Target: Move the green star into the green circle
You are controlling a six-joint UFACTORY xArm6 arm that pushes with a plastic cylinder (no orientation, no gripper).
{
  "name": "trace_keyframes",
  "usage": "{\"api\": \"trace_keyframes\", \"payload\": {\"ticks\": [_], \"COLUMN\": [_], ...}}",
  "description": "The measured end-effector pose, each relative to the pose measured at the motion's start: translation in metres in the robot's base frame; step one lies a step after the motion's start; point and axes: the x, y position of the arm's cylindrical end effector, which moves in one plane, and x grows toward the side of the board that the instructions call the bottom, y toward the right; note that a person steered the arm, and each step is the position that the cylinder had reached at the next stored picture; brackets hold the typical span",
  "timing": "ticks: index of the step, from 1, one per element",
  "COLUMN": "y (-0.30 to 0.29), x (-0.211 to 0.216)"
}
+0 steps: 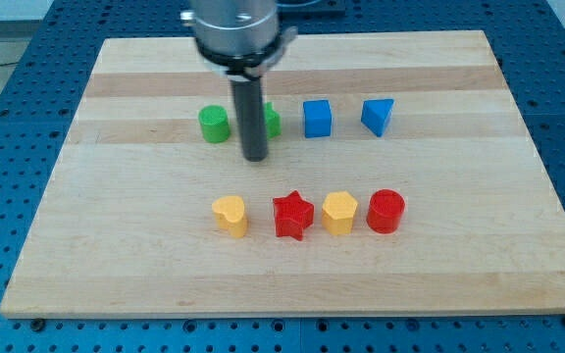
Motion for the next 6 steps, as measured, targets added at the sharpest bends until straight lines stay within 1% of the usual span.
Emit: {"api": "trace_keyframes", "payload": {"ticks": [1, 2, 3, 5, 6], "y": [0.030, 0.030, 0.027, -0.027, -0.034], "x": [-0.009, -0.032, -0.039, -0.041, -0.041]}}
